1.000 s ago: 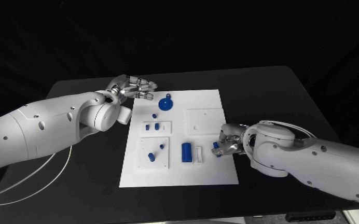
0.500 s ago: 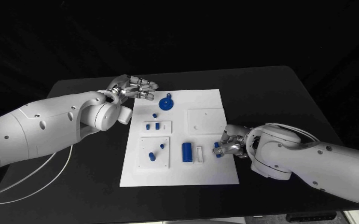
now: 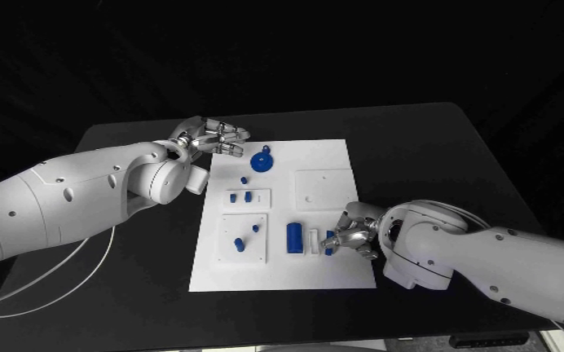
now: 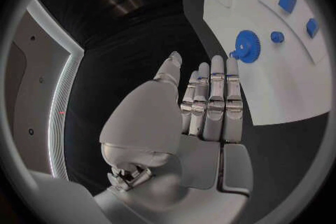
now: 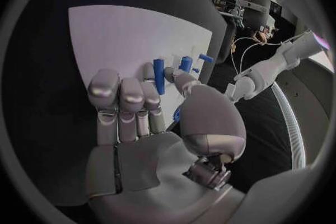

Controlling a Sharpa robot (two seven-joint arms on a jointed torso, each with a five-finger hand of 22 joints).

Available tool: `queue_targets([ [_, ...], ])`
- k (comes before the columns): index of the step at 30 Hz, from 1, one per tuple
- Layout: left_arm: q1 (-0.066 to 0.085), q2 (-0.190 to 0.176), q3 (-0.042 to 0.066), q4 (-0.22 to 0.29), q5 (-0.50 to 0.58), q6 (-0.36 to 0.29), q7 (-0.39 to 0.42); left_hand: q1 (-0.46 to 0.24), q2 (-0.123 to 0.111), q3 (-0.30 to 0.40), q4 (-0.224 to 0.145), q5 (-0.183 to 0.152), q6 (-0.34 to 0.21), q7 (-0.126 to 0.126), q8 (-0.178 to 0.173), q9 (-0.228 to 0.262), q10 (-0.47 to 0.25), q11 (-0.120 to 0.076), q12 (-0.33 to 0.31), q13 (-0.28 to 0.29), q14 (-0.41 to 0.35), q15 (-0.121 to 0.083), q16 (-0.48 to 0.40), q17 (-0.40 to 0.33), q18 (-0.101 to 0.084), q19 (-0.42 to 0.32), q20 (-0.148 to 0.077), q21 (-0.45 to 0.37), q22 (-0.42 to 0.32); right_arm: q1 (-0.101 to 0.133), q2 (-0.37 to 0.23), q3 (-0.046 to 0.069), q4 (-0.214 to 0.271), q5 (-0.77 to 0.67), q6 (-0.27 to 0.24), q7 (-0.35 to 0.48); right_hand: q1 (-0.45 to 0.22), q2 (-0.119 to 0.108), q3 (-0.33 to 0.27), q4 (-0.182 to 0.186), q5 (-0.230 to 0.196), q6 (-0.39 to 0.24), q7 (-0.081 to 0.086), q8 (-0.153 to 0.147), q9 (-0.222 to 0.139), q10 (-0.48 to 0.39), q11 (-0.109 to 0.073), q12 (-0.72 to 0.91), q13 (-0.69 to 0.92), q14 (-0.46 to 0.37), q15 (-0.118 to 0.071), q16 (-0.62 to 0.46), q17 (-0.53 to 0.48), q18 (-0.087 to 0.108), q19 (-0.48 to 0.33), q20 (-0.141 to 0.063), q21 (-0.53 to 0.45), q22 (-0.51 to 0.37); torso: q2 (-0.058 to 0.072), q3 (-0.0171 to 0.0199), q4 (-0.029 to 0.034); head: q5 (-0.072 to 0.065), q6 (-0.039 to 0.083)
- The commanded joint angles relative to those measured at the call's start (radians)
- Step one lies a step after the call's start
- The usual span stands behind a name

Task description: Assemble the parts on the task board

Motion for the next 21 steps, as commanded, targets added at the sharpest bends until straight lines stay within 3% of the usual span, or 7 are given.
queue_targets([
  [1,0.001,0.002,0.001,0.002,-0.008,0.016,0.004,-0.006,0.002,-0.004,0.004,0.0,-0.007,-0.001,-0.002,0.0,-0.004,-0.001,0.003,0.001,-0.003,0.004,0.0,0.002,-0.009,0.007,0.003,0.005,-0.001,-0.005,0.006,-0.004,0.001,0.036,-0.016,0.002,0.01,-0.001,0.167,-0.176,0.002,-0.013,0.011,-0.003,-0.244,0.003,-0.008,-0.005,-0.001,0.001,-0.005,-0.006,-0.001,-0.002,0.052,0.0,-0.007,0.104,0.0,0.0004,-0.0004,0.001,-0.001],
  [11,0.001,0.002,0.001,0.002,-0.01,0.018,0.003,-0.006,0.002,-0.004,0.004,0.0,-0.007,-0.001,-0.002,0.0,-0.004,-0.001,0.003,0.001,-0.003,0.004,0.0,0.002,-0.009,0.007,0.003,0.005,-0.001,-0.005,0.02,-0.001,0.005,0.026,-0.046,0.014,0.011,0.0,0.158,-0.174,-0.001,-0.01,0.01,-0.003,-0.244,0.003,-0.009,-0.005,-0.001,0.001,-0.006,-0.006,-0.001,-0.003,0.054,-0.001,-0.009,0.104,0.0,0.0001,-0.0002,0.005,-0.003],
  [21,0.001,0.003,0.001,0.002,-0.011,0.019,0.002,-0.007,0.002,-0.005,0.005,-0.002,-0.007,0.0,-0.002,0.0,-0.005,0.0,0.003,0.001,-0.004,0.005,0.0,0.002,-0.009,0.007,0.003,0.005,-0.003,-0.005,0.046,0.0,-0.015,0.016,-0.025,0.008,0.013,0.001,0.153,-0.175,-0.006,-0.008,0.009,-0.003,-0.244,0.002,-0.009,-0.008,-0.003,0.0,-0.006,-0.008,-0.004,-0.003,0.054,-0.001,-0.011,0.104,0.0,-0.0001,0.0007,0.008,-0.002],
])
